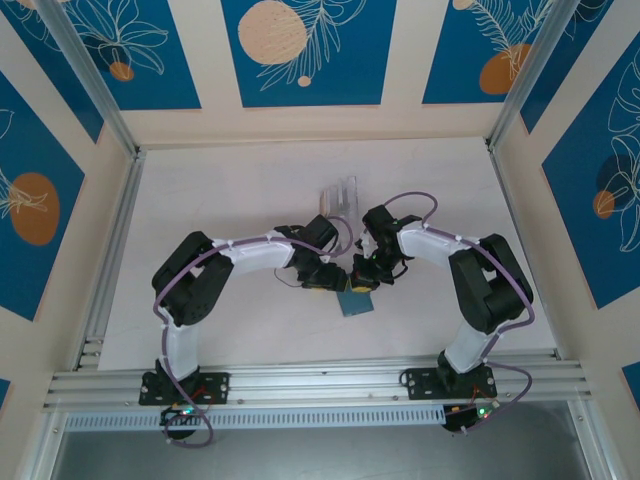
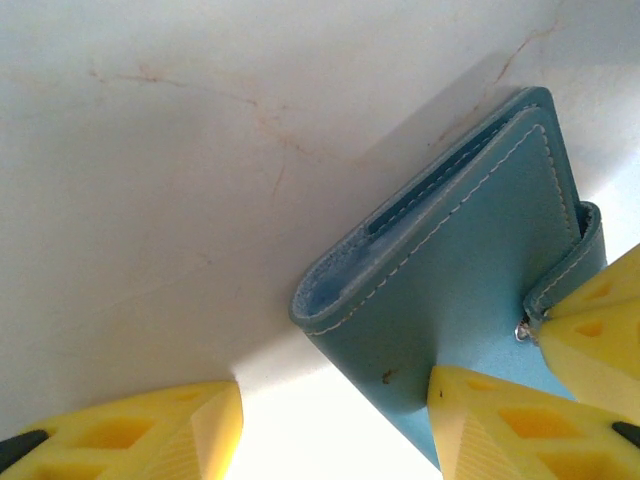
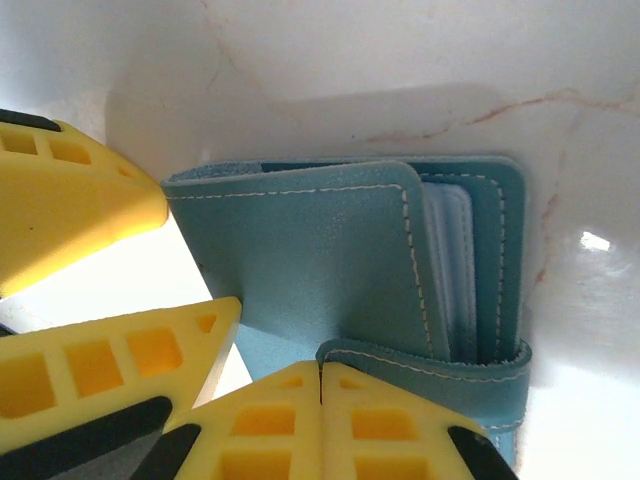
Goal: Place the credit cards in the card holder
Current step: Close the button on the card holder.
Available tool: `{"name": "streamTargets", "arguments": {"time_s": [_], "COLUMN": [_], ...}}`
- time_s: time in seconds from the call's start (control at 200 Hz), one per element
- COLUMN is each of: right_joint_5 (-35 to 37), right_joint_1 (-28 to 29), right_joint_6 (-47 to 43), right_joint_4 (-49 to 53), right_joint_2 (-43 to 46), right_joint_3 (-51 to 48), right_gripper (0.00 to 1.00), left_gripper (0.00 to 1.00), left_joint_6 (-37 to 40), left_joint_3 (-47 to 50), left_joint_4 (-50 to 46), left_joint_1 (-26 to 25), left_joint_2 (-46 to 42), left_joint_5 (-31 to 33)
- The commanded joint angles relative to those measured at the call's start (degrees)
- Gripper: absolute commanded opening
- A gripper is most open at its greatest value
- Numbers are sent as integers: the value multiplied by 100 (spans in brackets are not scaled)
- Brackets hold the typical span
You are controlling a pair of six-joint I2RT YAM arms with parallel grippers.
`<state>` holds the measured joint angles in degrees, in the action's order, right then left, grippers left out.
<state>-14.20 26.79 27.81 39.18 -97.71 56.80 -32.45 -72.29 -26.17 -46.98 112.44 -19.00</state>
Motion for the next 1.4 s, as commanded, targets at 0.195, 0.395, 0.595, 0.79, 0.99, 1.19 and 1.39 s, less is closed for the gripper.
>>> {"name": "streamTargets", "arguments": {"time_s": [0.195,0.395,0.595,0.79,0.99,1.19,1.39], "right_joint_5": [64,191,811,1032,958,972,923], "right_joint_1": [14,13,72,73,206,254,266], "right_joint_6": [-30,94,334,469,777,801,670], "right_joint_4": [209,220,195,196,-35,-58,59], "right_joint_2": [-294,-363,-206,-244,-184,13,422], "right_joint_3": [-111,-209,-316,-474,-737,-670,-157], "right_gripper": [0,0,0,0,0,0,12], "left_gripper": [55,55,55,55,55,55,55], "left_joint_6": [117,117,123,99,83,96,174], "left_joint_3": [48,-3,-66,-142,-176,-214,-38], "left_joint_4": [517,506,418,387,386,344,235], "left_joint_1": [-145,-144,-145,-139,-144,-134,91], "left_joint_2": [621,630,580,586,608,600,34], "left_joint_5": [118,132,215,230,237,226,384]}}
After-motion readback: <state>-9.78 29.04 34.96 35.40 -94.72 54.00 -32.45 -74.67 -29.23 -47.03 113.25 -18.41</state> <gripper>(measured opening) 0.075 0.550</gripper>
